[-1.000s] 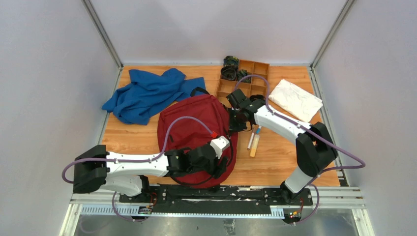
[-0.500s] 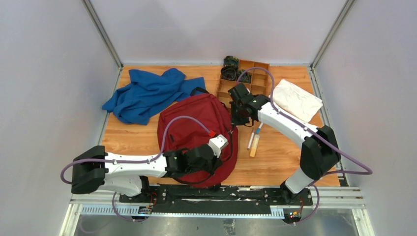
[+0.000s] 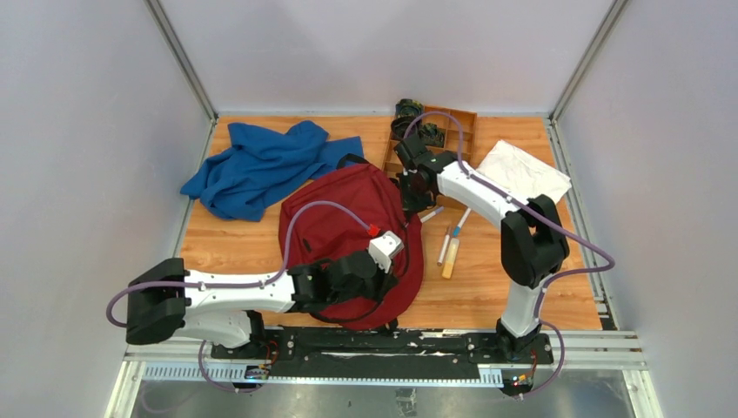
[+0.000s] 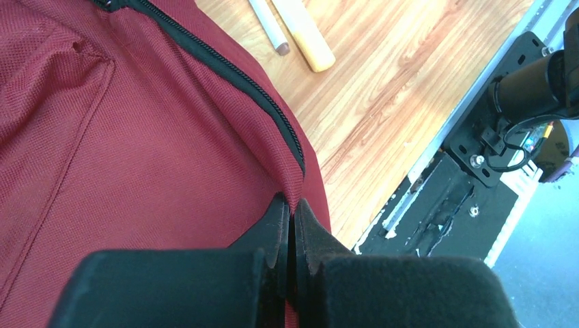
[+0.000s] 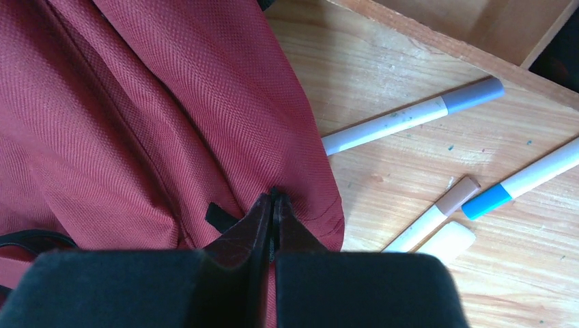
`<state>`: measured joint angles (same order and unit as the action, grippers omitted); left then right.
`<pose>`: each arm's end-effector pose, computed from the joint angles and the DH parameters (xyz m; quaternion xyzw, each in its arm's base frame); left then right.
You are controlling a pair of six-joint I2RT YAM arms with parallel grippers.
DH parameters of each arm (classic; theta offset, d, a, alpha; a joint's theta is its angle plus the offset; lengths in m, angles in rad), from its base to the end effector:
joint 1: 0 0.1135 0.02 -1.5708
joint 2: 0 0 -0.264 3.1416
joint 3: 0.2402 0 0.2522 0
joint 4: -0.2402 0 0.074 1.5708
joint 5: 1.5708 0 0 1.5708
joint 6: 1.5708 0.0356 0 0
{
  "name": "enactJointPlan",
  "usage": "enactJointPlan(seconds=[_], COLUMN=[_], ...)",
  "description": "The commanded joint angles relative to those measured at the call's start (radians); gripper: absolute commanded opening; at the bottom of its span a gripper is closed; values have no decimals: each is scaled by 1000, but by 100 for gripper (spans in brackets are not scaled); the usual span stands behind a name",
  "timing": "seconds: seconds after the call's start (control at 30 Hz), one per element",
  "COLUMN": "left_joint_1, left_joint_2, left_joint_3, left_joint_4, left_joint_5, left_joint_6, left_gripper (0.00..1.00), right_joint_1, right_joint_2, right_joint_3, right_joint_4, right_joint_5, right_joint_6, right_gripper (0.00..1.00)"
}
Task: Pack the student bag
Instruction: Zip the student bag at the center of the board.
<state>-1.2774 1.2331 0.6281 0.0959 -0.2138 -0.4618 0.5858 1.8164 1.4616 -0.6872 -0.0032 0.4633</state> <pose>0.0833 -0.2497 0.2196 0.2905 0.8086 -0.3253 0.3950 0.3249 0.2157 0.2461 -0.0595 0.9634 0.1322 0.2254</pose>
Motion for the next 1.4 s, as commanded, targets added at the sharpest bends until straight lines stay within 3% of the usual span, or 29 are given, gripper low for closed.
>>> enactJointPlan(seconds=[0.0,0.2,0.3,0.37,0.43,0.5,0.53,0.63,0.8,0.97,1.07,1.2,1.27,1.37], left_joint_1=[-35,-55,-54,-54,-54,-52,-44,64,369,633,651,633,590,492], left_joint_2=[0,30,23,34,42,30,17,-40,-127,-3,87,168,181,185], left_joint_3=[1,41,84,183,270,333,355,393,388,409,408,384,371,350], left_joint_4=[-5,-8,-40,-131,-226,-292,-320,-414,-576,-710,-693,-653,-654,-648], left_joint_5=[122,114,22,-56,-102,-150,-179,-125,-20,-6,-96,-80,-98,-117], left_joint_6=[-7,12,-2,18,71,107,111,59,-52,-64,-22,20,30,36], left_gripper=[0,0,2,32,64,77,82,84,80,72,72,70,69,69], right_joint_1=[-63,-113,-121,-122,-122,-121,-121,-121,-107,-72,-70,-77,-106,-172], right_joint_2=[27,44,19,2,-26,-69,-94,-180,-358,-484,-545,-606,-615,-612], right_joint_3=[77,138,150,163,161,139,121,40,-145,-268,-323,-394,-451,-532], right_joint_4=[116,111,112,109,101,96,94,85,107,110,98,52,35,13], right_joint_5=[76,64,57,31,-10,-36,-42,-34,-55,-62,-50,78,147,128], right_joint_6=[-51,-66,-87,-106,-113,-113,-111,-104,-59,-5,11,4,-2,17], right_gripper=[0,0,0,3,29,53,60,72,71,70,70,71,71,71])
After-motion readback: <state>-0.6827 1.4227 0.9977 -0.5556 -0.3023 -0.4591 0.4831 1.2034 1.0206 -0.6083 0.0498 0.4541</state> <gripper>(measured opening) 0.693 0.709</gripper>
